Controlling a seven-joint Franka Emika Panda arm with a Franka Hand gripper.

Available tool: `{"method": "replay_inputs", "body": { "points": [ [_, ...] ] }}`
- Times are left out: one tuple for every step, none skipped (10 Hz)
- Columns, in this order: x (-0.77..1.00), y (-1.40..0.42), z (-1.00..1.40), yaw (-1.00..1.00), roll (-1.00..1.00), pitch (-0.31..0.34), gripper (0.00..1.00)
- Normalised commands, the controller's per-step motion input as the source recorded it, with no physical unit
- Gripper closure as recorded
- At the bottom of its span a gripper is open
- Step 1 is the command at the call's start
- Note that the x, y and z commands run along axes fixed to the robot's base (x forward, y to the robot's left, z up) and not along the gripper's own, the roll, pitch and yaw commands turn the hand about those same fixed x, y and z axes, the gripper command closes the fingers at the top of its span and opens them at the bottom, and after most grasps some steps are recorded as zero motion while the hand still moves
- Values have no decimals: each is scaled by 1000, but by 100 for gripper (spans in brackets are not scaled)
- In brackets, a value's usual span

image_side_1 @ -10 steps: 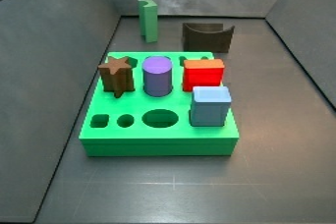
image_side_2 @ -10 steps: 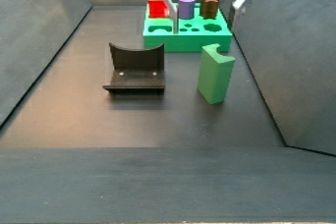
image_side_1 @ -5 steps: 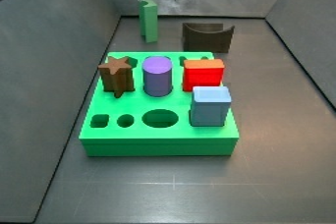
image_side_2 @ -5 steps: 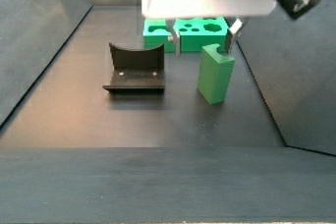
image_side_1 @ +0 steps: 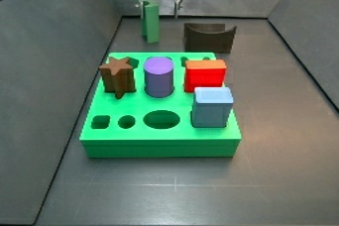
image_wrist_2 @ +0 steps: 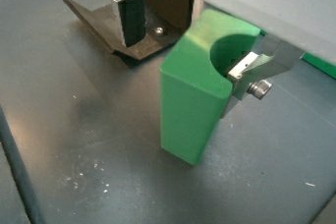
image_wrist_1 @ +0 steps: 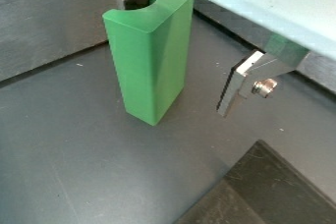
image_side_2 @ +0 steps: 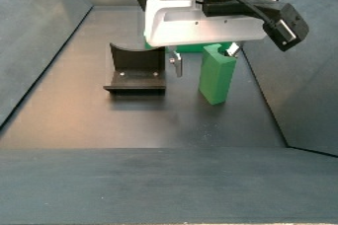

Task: Pick up the arch object. Move up. Move to above the board. Insert the arch object.
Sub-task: Pick up the arch object.

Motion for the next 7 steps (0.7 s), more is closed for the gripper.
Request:
{"method": "replay_inputs", "body": {
  "points": [
    [0,0,0,0,0,0,100],
    [0,0,0,0,0,0,100],
    [0,0,0,0,0,0,100],
    [0,0,0,0,0,0,100],
    [0,0,0,0,0,0,100],
    [0,0,0,0,0,0,100],
    [0,0,0,0,0,0,100]
  ]
}}
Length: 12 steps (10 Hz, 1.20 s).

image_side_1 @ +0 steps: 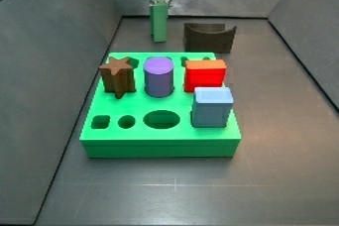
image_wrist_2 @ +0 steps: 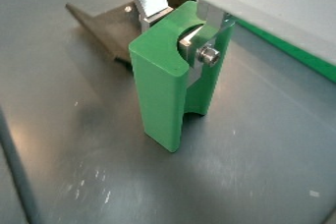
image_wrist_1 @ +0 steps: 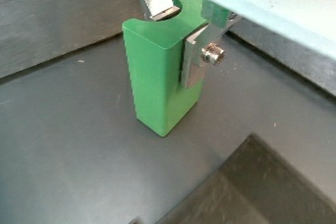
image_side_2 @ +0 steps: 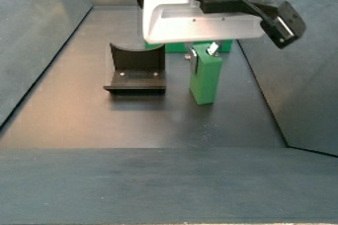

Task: Pick up the arch object. Move up. Move to above the board. Insert the arch object.
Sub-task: Pick up the arch object, then move up, then move to above the board.

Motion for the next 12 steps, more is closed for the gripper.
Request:
{"method": "replay_inputs", "body": {
  "points": [
    [0,0,0,0,0,0,100],
    [0,0,0,0,0,0,100],
    [0,0,0,0,0,0,100],
    [0,0,0,0,0,0,100],
    [0,0,833,0,0,0,100],
    [-22,-31,804,36,-4,18,100],
    [-37,-27,699,39,-4,30,100],
    [-21,-18,503,35,1,35,100],
    [-16,-13,332,31,6,37,100],
    [-15,-10,213,27,9,38,100],
    [-44,255,1000,182,-130,-107,100],
    [-50,253,1000,162,-134,-89,100]
  ]
}}
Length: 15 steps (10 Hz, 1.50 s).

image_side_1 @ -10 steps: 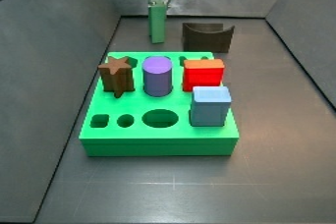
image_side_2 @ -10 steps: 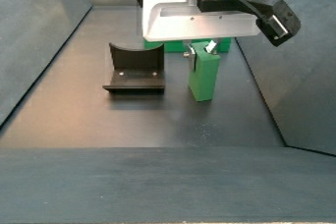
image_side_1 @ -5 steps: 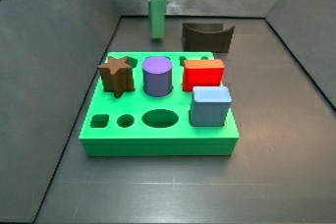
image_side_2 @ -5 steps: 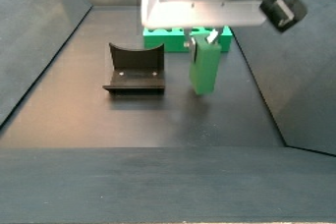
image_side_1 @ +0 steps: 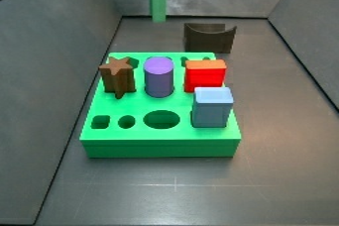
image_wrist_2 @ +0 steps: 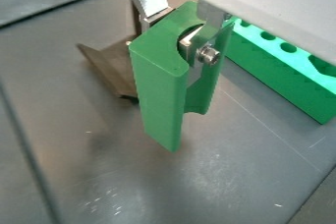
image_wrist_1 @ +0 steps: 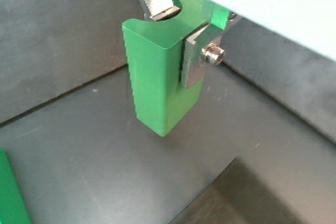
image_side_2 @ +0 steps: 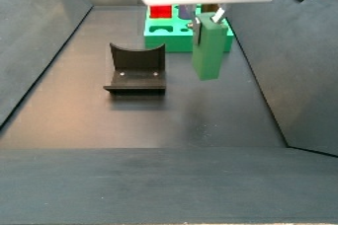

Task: Pick up the arch object. Move up. Move to above the board. Insert the arch object.
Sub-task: Move to above the board.

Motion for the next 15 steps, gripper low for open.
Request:
{"method": "replay_inputs", "body": {
  "points": [
    [-51,230,1000,115,-141,-62,100],
    [-49,216,1000,74,-143,-40,100],
    [-47,207,1000,34,-142,-12,100],
    [-42,198,1000,13,-142,9,100],
    [-36,190,1000,-2,-139,25,100],
    [-29,183,1000,-13,-135,42,100],
    [-22,173,1000,-23,-129,64,100],
    [-15,165,1000,-25,-121,66,100],
    [-11,154,1000,-26,-113,67,100],
    [-8,145,1000,-27,-104,66,100],
    [-1,127,964,-29,-93,67,100],
    [4,94,787,-29,-85,71,100],
    [9,73,672,-29,-80,72,100],
    [10,42,380,-30,-69,78,100],
    [9,34,266,-31,-65,79,100]
  ]
}}
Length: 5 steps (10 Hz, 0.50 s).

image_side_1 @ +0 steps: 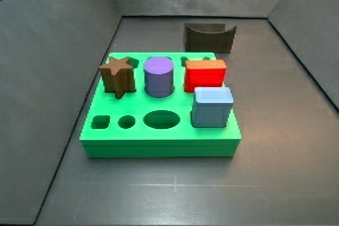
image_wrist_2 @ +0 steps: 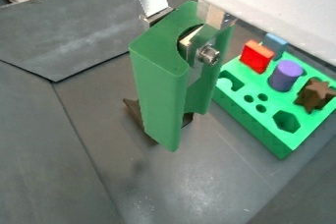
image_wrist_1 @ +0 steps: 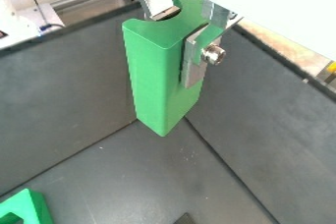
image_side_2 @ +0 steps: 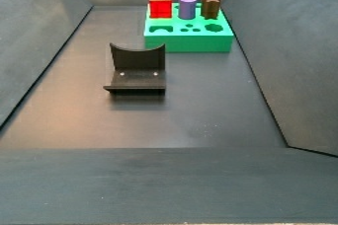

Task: Pick up the arch object. Move up. Move to above the board. Insert the arch object.
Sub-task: Move to above the board.

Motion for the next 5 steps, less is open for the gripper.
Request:
{"method": "replay_inputs", "body": {
  "points": [
    [51,-1000,25,-839,120,382,100],
    [54,-1000,21,-733,138,338,100],
    [52,-1000,26,-491,118,259,100],
    [52,-1000,27,-350,69,206,100],
    [54,-1000,29,-147,22,130,100]
  ]
}}
